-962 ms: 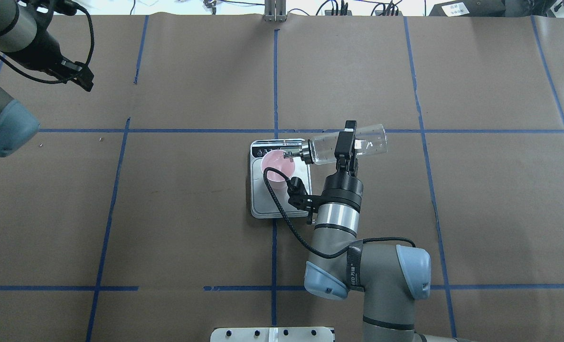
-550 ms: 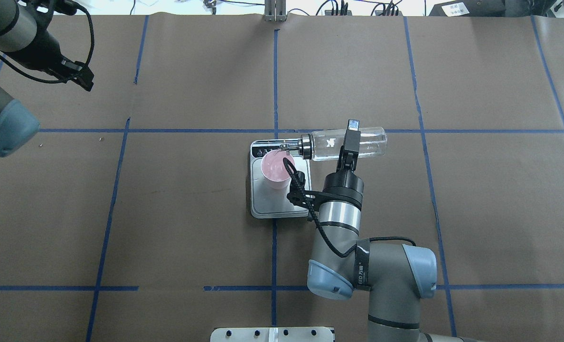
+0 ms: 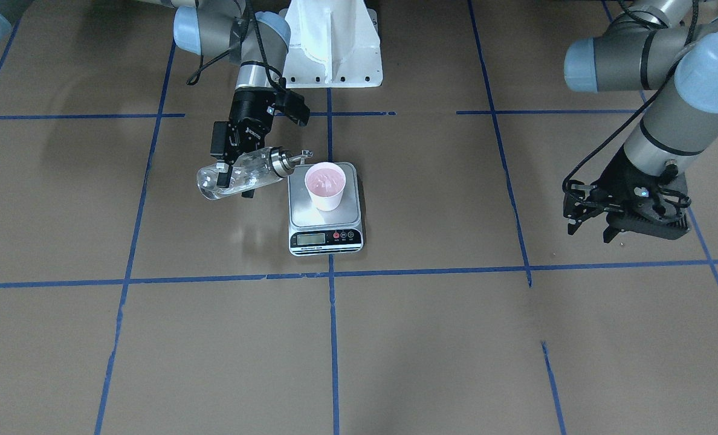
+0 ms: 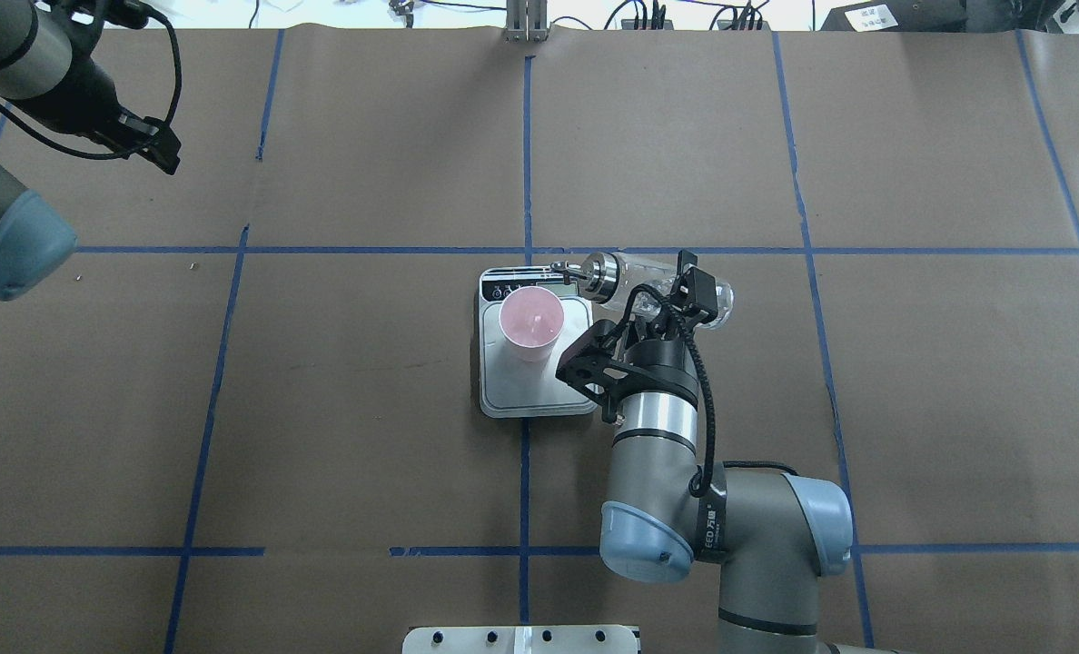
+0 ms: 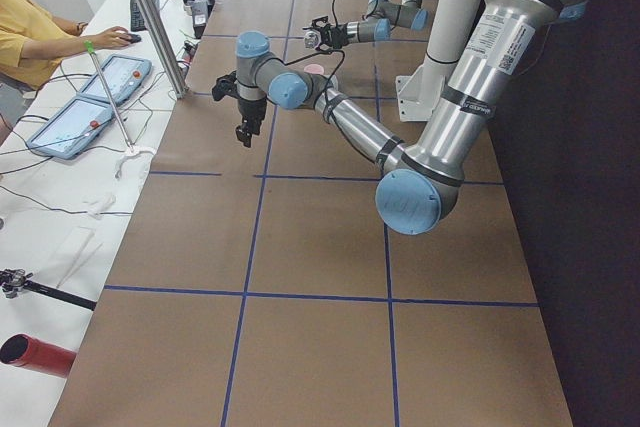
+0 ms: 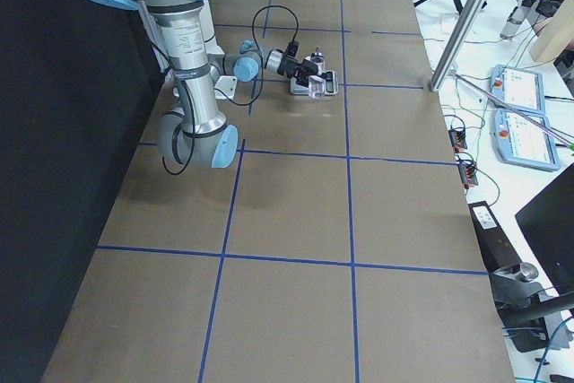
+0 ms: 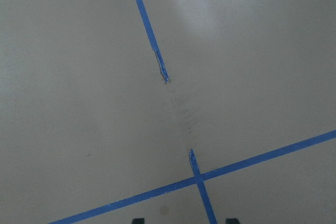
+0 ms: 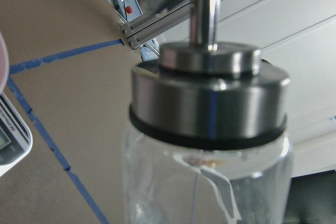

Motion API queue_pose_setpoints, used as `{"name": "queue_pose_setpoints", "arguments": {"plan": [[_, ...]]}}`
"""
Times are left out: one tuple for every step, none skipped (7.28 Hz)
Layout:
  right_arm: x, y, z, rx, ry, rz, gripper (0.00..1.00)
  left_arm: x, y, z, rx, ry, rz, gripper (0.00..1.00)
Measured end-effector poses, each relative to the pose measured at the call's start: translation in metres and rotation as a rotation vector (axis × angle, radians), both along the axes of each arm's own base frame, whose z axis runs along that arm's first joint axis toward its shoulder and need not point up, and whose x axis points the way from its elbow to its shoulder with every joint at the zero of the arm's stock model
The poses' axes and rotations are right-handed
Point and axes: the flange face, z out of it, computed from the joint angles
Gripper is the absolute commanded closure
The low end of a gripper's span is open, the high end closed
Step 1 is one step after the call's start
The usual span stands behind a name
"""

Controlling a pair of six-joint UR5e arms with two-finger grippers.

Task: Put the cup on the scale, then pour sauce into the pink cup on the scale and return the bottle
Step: 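Tilt the bottle upright and move it back away from the scale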

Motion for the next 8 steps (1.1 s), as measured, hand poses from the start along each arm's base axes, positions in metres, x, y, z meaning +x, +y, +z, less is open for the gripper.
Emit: {"name": "queue_pose_setpoints", "arguments": {"plan": [[0.006,0.002,0.005,-0.011,-0.142,-0.004,1.00,0.000,0.000,-0.001,0.001,0.001,0.000,0.39],[0.016,0.003,0.017,-0.011,-0.279,-0.006,1.00,0.000,0.000,-0.002,0.003,0.002,-0.001,0.39],[0.030,0.006,0.033,-0.009,-0.427,-0.005,1.00,-0.001,0.001,-0.003,0.006,0.002,-0.002,0.39],[0.042,0.008,0.048,-0.015,-0.556,0.005,1.00,-0.003,0.000,-0.005,0.009,0.003,-0.005,0.39],[0.052,0.009,0.064,-0.034,-0.680,0.040,1.00,-0.005,0.000,-0.006,0.012,0.004,-0.008,0.39],[0.061,0.007,0.077,-0.053,-0.783,0.082,1.00,-0.006,0.000,-0.007,0.014,0.004,-0.011,0.39],[0.069,0.004,0.088,-0.064,-0.844,0.112,1.00,-0.007,0.000,-0.007,0.016,0.004,-0.011,0.39],[0.079,0.003,0.103,-0.074,-0.896,0.136,1.00,-0.007,-0.001,-0.007,0.019,0.000,-0.015,0.39]]}}
